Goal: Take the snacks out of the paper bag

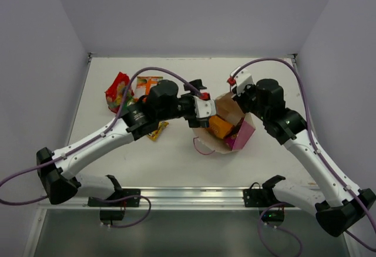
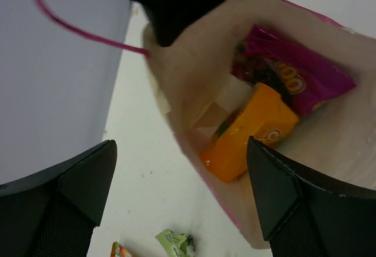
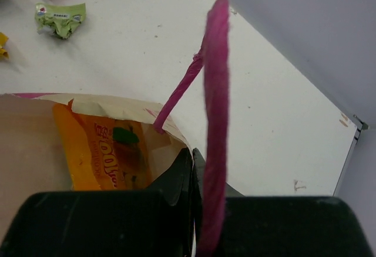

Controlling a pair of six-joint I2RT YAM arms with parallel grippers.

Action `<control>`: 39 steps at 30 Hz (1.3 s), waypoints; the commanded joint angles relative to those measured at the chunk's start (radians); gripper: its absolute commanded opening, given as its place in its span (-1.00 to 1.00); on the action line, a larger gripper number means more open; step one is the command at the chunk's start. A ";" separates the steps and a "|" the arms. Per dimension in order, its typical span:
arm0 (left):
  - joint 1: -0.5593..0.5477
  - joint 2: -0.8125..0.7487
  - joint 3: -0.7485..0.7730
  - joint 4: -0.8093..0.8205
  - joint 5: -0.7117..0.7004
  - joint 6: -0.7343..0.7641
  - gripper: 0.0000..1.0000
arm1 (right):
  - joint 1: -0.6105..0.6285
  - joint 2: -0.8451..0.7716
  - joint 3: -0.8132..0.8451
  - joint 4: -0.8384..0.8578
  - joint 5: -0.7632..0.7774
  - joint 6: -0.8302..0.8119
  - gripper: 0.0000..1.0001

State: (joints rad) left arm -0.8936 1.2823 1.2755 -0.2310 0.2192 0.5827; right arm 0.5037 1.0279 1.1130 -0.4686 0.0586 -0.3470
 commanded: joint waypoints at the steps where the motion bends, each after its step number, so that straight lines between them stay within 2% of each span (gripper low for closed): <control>1: -0.053 0.061 0.067 -0.100 0.086 0.136 0.93 | 0.007 -0.035 0.087 0.117 -0.031 -0.087 -1.00; 5: -0.125 0.118 0.104 -0.149 0.108 0.187 0.87 | 0.012 -0.058 0.077 0.130 -0.052 -0.127 -1.00; 11: -0.160 0.215 0.136 -0.180 0.103 0.250 0.74 | 0.019 -0.060 0.090 0.113 -0.077 -0.136 -1.00; 15: -0.160 0.285 0.140 -0.183 0.095 0.296 0.61 | 0.022 -0.057 0.085 0.110 -0.080 -0.126 -1.00; 21: -0.160 0.394 0.168 -0.231 -0.006 0.338 0.61 | 0.025 -0.071 0.056 0.119 -0.071 -0.112 -1.00; 28: -0.133 0.436 0.117 -0.125 0.005 0.378 0.57 | 0.027 -0.086 0.025 0.120 -0.083 -0.096 -1.00; 31: -0.110 0.474 0.131 -0.128 0.017 0.382 0.43 | 0.027 -0.095 0.018 0.125 -0.079 -0.095 -1.00; 35: -0.105 0.508 0.154 -0.149 0.031 0.385 -0.05 | 0.027 -0.098 0.011 0.127 -0.074 -0.090 -1.00; 37: -0.102 0.509 0.151 -0.159 0.063 0.379 -0.16 | 0.027 -0.098 0.008 0.128 -0.072 -0.089 -1.00; 39: -0.100 0.505 0.150 -0.172 0.086 0.379 -0.38 | 0.027 -0.100 0.004 0.133 -0.069 -0.089 -1.00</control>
State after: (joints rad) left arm -1.0016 1.7924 1.3949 -0.4053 0.2584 0.9455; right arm 0.5255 0.9783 1.0931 -0.4911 -0.0170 -0.4381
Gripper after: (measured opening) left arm 0.360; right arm 0.010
